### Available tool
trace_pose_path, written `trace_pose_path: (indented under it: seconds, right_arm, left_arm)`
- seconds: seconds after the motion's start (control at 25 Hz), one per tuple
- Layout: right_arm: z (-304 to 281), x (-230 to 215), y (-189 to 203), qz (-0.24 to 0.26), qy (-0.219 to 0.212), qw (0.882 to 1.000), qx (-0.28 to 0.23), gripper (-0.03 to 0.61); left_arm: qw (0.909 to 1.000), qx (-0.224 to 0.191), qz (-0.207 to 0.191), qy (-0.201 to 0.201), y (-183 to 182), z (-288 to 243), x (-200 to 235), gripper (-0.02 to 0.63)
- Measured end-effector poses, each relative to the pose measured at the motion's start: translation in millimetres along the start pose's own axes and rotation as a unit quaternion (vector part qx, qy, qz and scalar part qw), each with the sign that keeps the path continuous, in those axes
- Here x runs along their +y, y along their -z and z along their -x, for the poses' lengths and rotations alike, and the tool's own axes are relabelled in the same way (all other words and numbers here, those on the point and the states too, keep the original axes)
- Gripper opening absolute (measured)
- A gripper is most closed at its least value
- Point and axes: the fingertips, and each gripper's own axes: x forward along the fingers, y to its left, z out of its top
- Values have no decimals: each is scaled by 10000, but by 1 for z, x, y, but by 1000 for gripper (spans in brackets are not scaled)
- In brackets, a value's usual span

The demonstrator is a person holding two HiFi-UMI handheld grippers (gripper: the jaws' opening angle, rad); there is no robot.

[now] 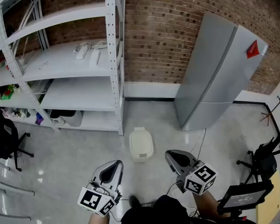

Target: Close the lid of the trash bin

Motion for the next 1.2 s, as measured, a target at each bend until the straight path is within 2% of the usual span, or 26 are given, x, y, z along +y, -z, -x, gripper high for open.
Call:
trace_pose_path:
  seconds: [0.2,0.32,0.52,0.8,1.0,1.2]
  right_arm:
    - [36,32,2,3,-209,9996,-186,9]
    - [77,42,6,0,-270,9991,-327,9]
    - [166,48,27,93,-163,9993,-337,9]
    - [257,58,68,-302,-252,9986,-344,9]
    - [294,75,69,-326,-230,9977,-542,9]
    - [320,107,73,-257,-145,9979,-569,9]
  left_arm:
    - [9999,-24,-78,-85,0,34,-37,-2]
    - [9998,-36,-165,-43,1,44,-77,-1]
    - [10000,23,-3,46,11,69,-153,-2]
    - [9983,195,16,-546,26,115,-224,-2]
    - [9981,309,-29,-532,28,145,-258,-2]
    - [9988,364,-57,-333,35,176,-287,-2]
